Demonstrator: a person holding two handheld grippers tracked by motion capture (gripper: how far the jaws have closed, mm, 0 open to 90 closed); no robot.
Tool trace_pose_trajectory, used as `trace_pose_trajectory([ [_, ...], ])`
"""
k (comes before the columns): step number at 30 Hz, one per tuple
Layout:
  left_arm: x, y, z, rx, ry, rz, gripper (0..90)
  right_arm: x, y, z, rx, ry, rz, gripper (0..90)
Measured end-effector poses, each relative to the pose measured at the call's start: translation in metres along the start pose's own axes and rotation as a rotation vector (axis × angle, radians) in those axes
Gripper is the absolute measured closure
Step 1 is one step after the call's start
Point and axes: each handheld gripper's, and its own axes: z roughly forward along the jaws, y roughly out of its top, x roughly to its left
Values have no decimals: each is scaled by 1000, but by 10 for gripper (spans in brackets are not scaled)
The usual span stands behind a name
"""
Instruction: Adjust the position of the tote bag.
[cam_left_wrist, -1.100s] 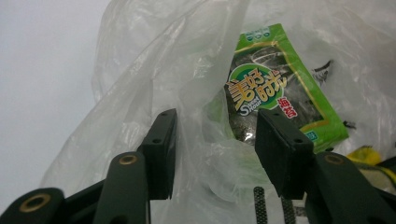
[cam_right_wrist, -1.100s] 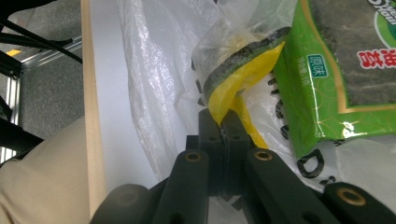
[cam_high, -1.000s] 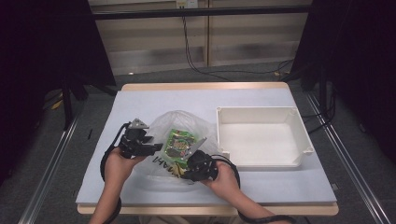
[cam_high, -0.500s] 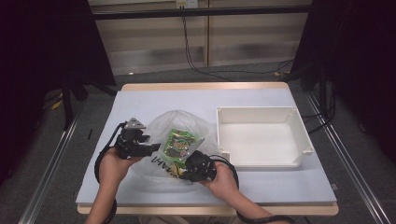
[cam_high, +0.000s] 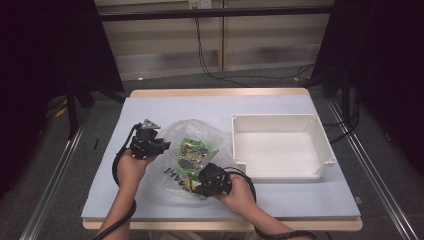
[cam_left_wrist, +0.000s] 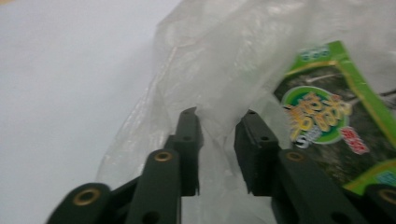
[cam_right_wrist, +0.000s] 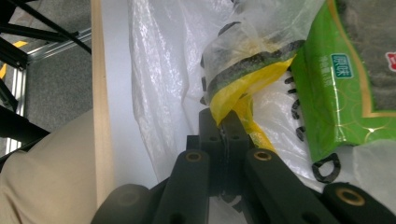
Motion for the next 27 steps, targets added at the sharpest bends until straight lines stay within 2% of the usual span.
trace_pose_trajectory([
  [1, 3, 2, 1, 20, -7, 2, 783, 0, -1, 0, 1, 3, -5, 900],
  [3, 7, 5, 6, 17, 9, -37, 839, 0, -1, 0, 4, 10, 2, 900],
  [4, 8, 6, 9, 9, 1, -63, 861, 0, -1, 0, 6, 7, -11, 900],
  [5, 10, 7, 10, 25, 0, -52, 867, 1, -1, 0, 10, 14, -9, 900],
  [6, 12, 8, 13, 33, 5, -59, 876, 2, -2, 0, 6, 17, -8, 900],
  [7, 13, 9, 16, 36, 16, -68, 883, 1, -2, 0, 10, 19, -21, 900],
  [9, 16, 9, 22, 44, 13, -75, 887, 3, -3, 0, 9, 23, -14, 900],
  [13, 24, 5, 32, 66, 22, -116, 890, 4, -5, -1, 13, 32, -19, 900],
  [14, 26, 3, 34, 75, 37, -118, 892, 4, -6, -2, 16, 39, -22, 900],
  [15, 28, 2, 36, 87, 34, -118, 892, 4, -7, -2, 16, 39, -20, 900],
  [17, 31, -2, 39, 89, 36, -150, 893, 4, -8, -2, 23, 45, -25, 900],
  [18, 34, -4, 39, 106, 44, -142, 894, 3, -9, -2, 26, 47, -31, 900],
  [19, 35, -6, 40, 104, 42, -161, 894, 4, -9, -2, 22, 46, -20, 900],
  [21, 37, -9, 40, 128, 37, -149, 894, 4, -9, -2, 22, 48, -17, 900],
  [24, 35, -10, 37, 75, 10, -187, 886, 3, -8, -2, 28, 45, -29, 899],
  [25, 34, -9, 33, 85, -3, -172, 868, 4, -8, -3, 24, 36, -31, 895],
  [26, 32, -8, 31, 68, -7, -178, 830, 5, -7, -4, 28, 28, -18, 884],
  [27, 29, -8, 28, 61, -12, -168, 779, 4, -6, -6, 20, 20, -28, 851],
])
